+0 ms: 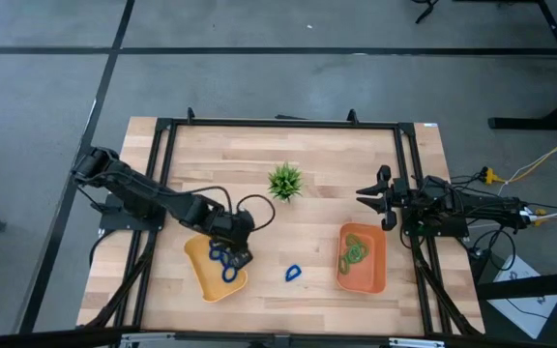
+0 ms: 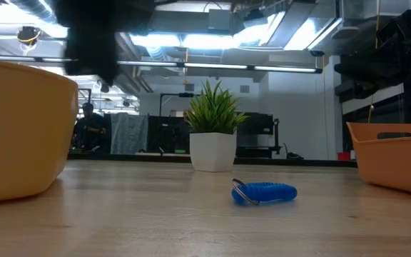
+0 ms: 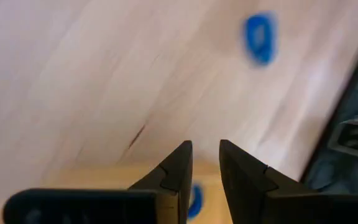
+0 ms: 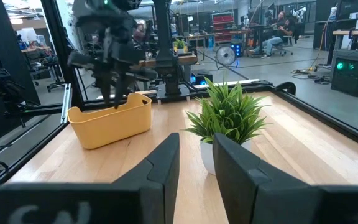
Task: Sort spring keychains
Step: Put the blue spring keychain into the yellow bin
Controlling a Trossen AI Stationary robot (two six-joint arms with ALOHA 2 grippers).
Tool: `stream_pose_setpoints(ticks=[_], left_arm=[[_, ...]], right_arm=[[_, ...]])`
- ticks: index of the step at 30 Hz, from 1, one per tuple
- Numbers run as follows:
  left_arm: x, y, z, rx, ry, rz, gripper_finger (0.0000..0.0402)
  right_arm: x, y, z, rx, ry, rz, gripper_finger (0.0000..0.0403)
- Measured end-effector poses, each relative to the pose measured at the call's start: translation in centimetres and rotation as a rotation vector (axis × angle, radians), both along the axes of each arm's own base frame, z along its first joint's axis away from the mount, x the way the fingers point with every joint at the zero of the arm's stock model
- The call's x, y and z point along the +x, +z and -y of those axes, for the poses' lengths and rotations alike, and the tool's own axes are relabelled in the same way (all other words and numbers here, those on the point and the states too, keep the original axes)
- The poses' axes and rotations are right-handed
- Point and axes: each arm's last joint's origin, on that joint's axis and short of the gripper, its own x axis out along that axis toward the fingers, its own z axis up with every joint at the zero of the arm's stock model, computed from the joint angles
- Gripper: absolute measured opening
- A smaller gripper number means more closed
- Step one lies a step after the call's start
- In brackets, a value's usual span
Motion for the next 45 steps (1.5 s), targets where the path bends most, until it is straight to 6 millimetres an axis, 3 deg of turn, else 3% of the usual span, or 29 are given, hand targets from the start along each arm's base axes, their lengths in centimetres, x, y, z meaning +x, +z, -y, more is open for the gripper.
stream_pose_setpoints(ticks=[10,23,36,45], left_arm=[[3.0,2.1,-0.8,0.088,-0.189,0.393,0.0075],[4.5,3.7,-1.2,0.205,-0.289,0.64,0.0073],[8.1,0.0,-1.1,0.137,-0.349,0.547,0.0061],[10.2,-3.8,-1.1,0.122,-0.453,0.463,0.006]], right_arm=[[0.0,0.0,0.0,0.0,0.0,0.0,0.0097],[0.0,0.0,0.0,0.0,0.0,0.0,0.0097],[0.0,0.0,0.0,0.0,0.0,0.0,0.0097],[0.0,0.0,0.0,0.0,0.0,0.0,0.0097]])
